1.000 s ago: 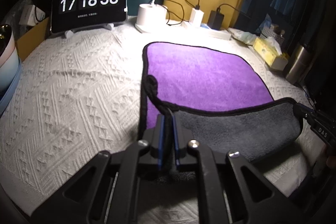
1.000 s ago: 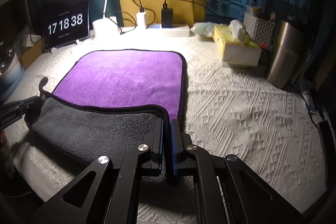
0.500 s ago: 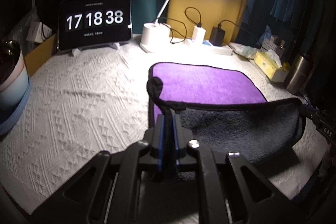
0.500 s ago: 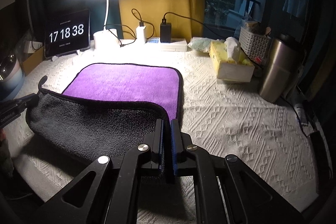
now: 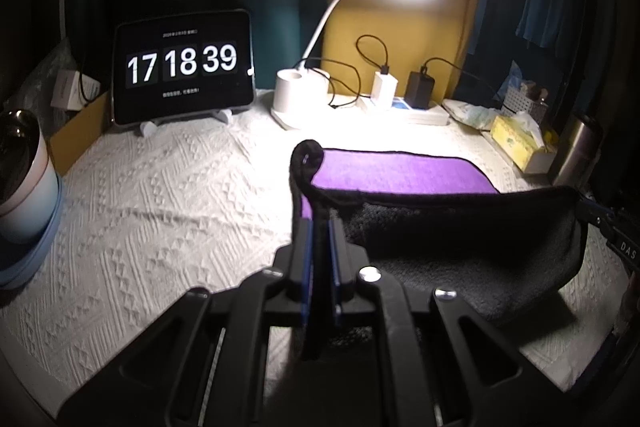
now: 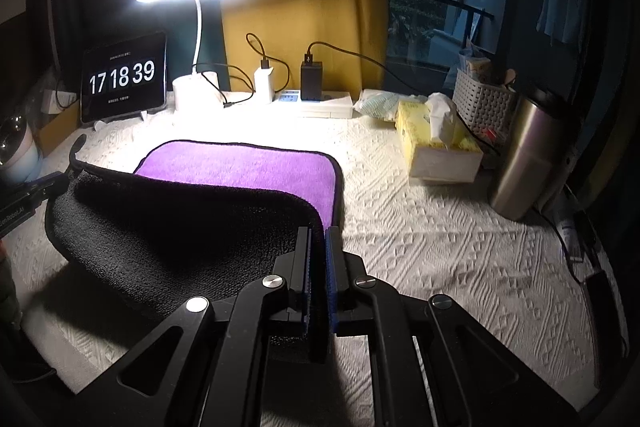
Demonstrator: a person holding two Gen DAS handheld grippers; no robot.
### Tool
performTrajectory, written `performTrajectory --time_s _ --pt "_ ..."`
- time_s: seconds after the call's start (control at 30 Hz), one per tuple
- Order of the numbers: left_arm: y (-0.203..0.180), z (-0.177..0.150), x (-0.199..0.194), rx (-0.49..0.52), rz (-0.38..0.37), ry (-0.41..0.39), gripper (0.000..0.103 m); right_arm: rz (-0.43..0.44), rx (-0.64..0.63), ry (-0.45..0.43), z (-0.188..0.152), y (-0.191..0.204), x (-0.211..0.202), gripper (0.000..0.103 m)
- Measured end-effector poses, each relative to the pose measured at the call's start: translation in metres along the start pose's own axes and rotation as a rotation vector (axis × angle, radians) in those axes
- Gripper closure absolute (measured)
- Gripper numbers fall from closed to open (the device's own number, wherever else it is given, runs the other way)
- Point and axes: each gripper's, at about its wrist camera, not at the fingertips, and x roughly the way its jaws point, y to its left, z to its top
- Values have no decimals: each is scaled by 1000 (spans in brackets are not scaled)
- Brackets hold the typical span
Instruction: Fold towel
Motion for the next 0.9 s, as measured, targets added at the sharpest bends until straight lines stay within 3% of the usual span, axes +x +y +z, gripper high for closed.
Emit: performTrajectory --time_s 0.9 --pt "-4 42 49 25 18 -10 95 6 -12 -13 34 -13 46 95"
